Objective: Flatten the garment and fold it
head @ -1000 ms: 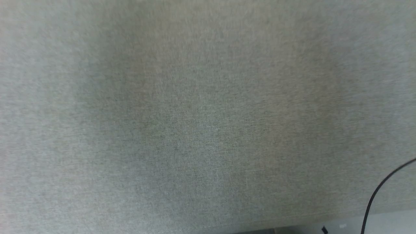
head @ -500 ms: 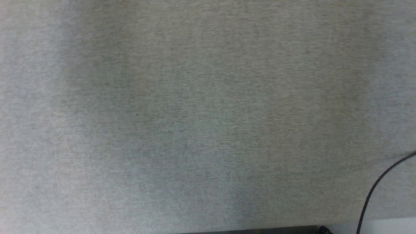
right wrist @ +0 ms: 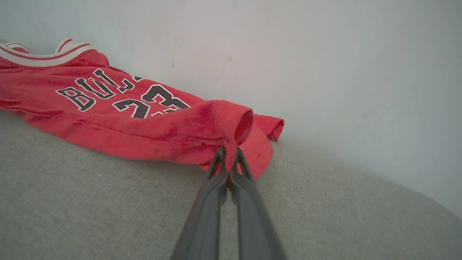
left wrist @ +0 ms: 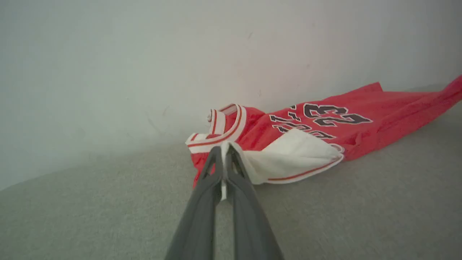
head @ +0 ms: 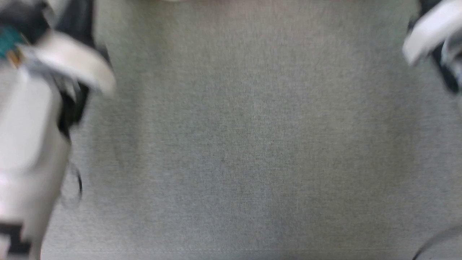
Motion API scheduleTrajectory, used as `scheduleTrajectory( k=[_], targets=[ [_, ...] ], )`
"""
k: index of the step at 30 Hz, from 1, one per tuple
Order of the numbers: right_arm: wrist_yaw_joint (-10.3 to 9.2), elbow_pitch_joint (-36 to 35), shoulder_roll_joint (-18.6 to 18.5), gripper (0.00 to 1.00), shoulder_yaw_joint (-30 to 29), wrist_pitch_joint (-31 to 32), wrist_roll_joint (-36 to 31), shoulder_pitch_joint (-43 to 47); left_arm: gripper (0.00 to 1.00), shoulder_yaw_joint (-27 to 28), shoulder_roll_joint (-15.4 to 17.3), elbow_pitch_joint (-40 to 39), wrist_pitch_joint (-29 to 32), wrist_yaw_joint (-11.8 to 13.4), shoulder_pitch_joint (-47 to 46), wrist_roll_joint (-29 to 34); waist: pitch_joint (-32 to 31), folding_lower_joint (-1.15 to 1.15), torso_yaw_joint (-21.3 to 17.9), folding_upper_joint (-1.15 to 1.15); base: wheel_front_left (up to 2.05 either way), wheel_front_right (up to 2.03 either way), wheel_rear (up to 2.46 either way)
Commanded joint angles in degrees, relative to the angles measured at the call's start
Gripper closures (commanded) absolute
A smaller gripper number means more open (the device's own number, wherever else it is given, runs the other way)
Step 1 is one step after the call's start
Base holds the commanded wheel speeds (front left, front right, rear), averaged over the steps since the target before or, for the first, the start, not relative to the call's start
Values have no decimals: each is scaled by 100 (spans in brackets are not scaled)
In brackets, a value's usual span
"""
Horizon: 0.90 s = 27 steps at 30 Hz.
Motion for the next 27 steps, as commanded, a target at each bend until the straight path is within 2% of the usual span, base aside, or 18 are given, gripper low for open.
scheduleTrajectory(
  k=[1,3,6,12,19,27],
  targets=[
    [-12,-80,-57,100,74,-44,111,236,100,-82,85,-102,157,-62,302,-48,-786,1,130,0,0,0,0],
    [-12,-319,-197,100,423,-45,268,706,100,-252,294,-418,481,-78,933,-75,-1105,1,141,0,0,0,0],
    [-12,-703,-556,100,865,-23,532,1323,100,-328,567,-977,919,55,1884,-267,-1495,1,162,0,0,0,0],
    [-12,-1116,-1143,100,1272,204,890,2345,100,-373,1012,-2028,1759,372,3551,-862,-2144,1,217,0,0,0,0],
    [-12,-1706,-1666,100,1440,678,1532,3294,100,-387,1377,-3051,2498,765,4873,-1481,-2660,1,299,0,0,0,0],
    [-12,-2226,-2067,100,1197,1460,2135,4375,100,-583,1639,-3902,3112,1070,5902,-1942,-3061,1,276,0,0,0,0]
  ],
)
